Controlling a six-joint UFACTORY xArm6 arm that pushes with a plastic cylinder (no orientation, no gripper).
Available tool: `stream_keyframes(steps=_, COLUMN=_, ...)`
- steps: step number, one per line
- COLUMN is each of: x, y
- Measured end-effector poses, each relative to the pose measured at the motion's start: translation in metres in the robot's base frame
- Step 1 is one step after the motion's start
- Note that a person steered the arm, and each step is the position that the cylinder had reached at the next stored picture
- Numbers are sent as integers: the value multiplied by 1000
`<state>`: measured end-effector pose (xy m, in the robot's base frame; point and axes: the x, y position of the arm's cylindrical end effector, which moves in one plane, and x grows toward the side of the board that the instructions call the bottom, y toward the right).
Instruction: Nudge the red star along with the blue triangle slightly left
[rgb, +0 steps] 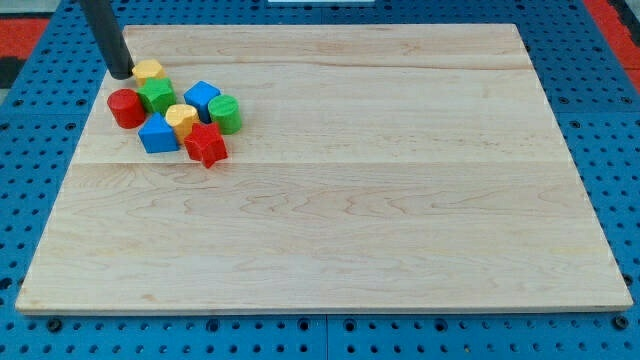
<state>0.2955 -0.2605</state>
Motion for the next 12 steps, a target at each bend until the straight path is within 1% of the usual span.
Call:
stream_keyframes(steps=1, x=42, y=-1)
stream_keyframes(steps=3, x=61, y=0)
stream_keyframes(steps=4, x=66, y=-42)
stream_keyframes(steps=5, x=111, y=-42)
stream_keyframes(steps=6, x=161, y=-5)
stream_keyframes(steps=7, x=191, y=85)
stream_keyframes(steps=8, x=199, y=165)
stream_keyframes(steps=9, x=193, y=203)
stream_keyframes(steps=10, x=165, y=191)
stream_keyframes(steps=11, x=144, y=170)
stream_keyframes(steps=12, x=127, y=163)
